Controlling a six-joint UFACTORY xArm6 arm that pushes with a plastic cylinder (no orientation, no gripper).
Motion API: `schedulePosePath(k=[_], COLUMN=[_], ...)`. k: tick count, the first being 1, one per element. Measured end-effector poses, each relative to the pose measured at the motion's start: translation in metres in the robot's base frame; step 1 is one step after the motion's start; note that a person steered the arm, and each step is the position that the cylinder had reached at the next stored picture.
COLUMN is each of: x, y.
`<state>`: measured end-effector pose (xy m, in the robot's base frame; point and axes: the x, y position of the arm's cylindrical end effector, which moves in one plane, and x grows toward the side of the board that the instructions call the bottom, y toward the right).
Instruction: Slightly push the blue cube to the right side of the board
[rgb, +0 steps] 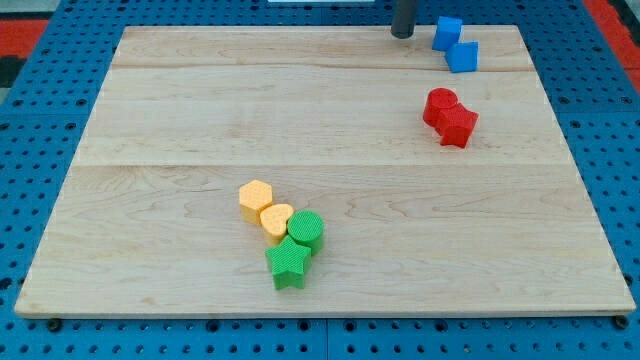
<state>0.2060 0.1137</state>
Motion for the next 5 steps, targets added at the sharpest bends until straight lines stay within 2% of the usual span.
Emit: schedulePosePath(k=[4, 5], x=[0.010, 0.002], y=[0.052, 0.000])
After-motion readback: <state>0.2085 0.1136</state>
